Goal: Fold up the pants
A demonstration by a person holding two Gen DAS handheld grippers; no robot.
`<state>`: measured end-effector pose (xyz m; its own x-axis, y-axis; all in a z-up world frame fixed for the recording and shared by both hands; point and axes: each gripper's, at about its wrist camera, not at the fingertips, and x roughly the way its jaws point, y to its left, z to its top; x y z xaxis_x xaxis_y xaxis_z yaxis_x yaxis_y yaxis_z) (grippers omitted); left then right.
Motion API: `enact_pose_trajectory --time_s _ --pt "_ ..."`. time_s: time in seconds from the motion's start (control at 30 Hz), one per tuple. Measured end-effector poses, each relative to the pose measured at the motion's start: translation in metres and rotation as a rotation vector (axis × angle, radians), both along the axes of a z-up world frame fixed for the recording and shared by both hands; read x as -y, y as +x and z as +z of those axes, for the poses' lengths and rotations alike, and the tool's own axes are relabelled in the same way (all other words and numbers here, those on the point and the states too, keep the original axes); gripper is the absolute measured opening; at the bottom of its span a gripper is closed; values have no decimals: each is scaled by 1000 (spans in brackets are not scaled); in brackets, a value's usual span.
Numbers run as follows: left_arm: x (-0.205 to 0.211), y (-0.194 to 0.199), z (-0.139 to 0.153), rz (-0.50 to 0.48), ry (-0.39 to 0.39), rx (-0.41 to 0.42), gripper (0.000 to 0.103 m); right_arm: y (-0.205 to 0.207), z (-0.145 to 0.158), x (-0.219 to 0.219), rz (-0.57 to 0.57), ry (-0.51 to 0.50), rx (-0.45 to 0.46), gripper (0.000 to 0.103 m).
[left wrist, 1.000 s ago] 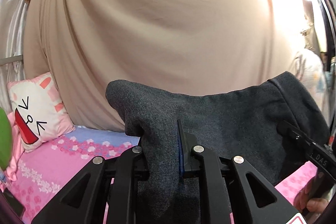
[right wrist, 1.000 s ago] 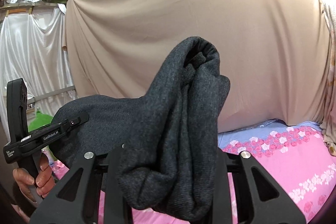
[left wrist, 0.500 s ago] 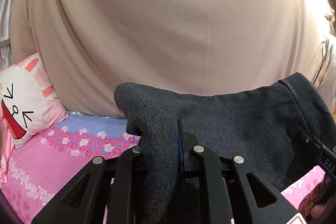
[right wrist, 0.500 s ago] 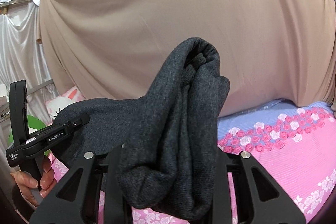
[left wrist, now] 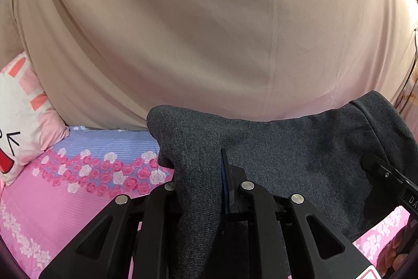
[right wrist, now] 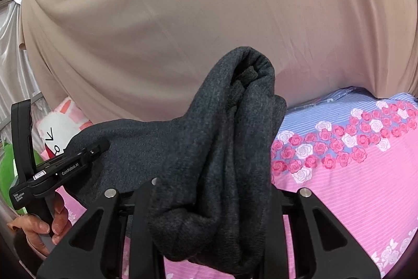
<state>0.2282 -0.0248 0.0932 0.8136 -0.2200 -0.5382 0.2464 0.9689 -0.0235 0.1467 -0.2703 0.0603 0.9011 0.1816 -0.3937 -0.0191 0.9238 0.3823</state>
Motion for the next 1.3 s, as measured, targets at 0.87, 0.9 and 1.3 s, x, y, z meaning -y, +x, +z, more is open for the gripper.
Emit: enact_pose_trajectory --time_s 0.87,0.9,1.3 --pt "7 21 -115 96 123 -253 52 4 -68 -6 -104 -178 -280 28" --pt "6 14 -107 83 108 -240 52 -3 -62 -10 -100 -200 -264 28" --pt "-9 -56 -74 115 79 -176 57 -73 -51 -30 -140 -215 -202 34"
